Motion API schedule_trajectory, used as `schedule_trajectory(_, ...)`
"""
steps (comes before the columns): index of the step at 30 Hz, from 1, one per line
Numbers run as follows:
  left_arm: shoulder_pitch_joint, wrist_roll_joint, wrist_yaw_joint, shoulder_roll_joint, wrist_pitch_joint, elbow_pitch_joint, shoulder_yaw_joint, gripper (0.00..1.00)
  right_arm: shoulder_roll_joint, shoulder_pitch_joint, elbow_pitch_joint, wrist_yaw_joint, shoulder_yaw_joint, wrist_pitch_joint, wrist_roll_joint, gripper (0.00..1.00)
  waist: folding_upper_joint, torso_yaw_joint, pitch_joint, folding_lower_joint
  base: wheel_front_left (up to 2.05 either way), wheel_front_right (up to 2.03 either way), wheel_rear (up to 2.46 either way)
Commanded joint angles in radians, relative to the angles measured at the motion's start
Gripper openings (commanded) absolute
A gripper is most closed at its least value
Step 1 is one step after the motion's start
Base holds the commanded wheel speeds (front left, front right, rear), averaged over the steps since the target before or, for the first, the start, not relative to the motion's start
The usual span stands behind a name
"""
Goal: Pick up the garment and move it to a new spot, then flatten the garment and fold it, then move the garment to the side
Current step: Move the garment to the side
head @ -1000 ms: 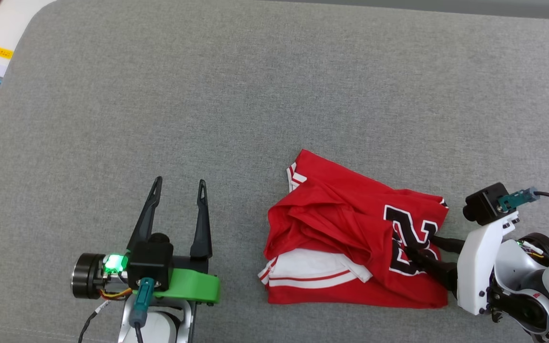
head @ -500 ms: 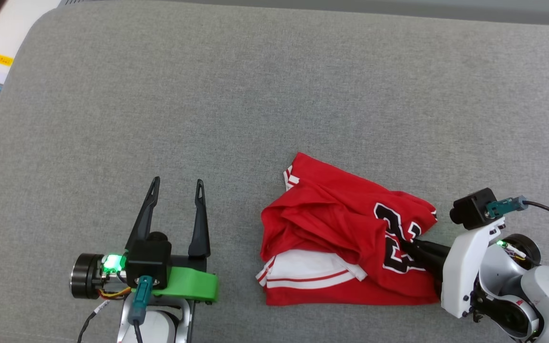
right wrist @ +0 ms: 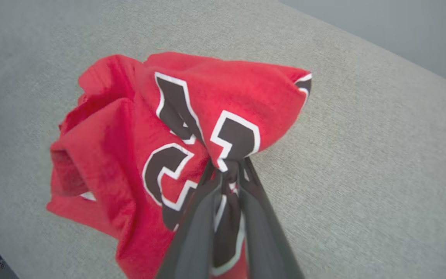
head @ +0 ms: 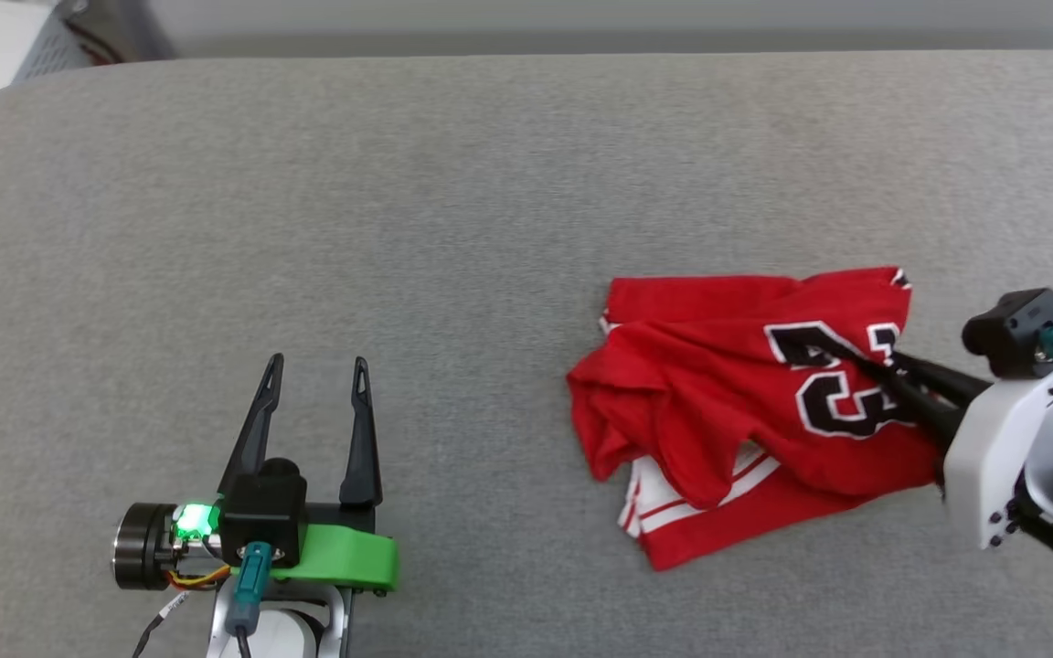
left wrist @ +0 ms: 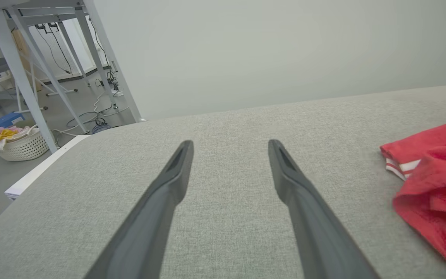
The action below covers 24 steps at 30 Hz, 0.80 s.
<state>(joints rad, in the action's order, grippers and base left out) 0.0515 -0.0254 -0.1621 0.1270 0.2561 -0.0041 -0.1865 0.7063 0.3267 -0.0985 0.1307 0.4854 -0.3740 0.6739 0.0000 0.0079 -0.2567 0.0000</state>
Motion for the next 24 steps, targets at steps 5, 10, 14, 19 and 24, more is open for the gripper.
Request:
schedule_trajectory(5, 0.005, 0.014, 0.002, 0.019, 0.006, -0.016, 0.012, 1.0, 0.055, 0.04, -0.027, 0.0, -0.053, -0.021, -0.012, 0.0, 0.0, -0.128, -0.022, 0.0, 0.0, 0.0, 0.0)
schedule_trajectory(10, 0.038, 0.029, -0.002, 0.033, 0.006, -0.04, 0.011, 1.0, 0.113, 0.088, 0.023, 0.0, -0.126, -0.041, -0.009, 0.0, 0.0, -0.174, -0.092, 0.0, 0.0, 0.0, 0.0)
schedule_trajectory(14, 0.073, 0.04, -0.001, 0.045, 0.006, -0.058, 0.004, 1.0, 0.16, 0.129, 0.105, 0.0, -0.17, -0.041, -0.013, 0.0, 0.0, -0.175, -0.151, 0.0, 0.0, 0.0, 0.0)
schedule_trajectory(19, 0.115, 0.047, -0.001, 0.055, 0.006, -0.081, -0.011, 1.0, 0.203, 0.191, 0.233, 0.0, -0.229, -0.021, -0.041, 0.0, 0.0, -0.155, -0.221, 0.0, 0.0, 0.0, 0.0)
schedule_trajectory(24, 0.153, 0.052, -0.004, 0.06, 0.006, -0.102, -0.026, 1.0, 0.228, 0.258, 0.383, 0.0, -0.278, -0.005, -0.083, 0.0, 0.0, -0.125, -0.277, 0.0, 0.0, 0.0, 0.0)
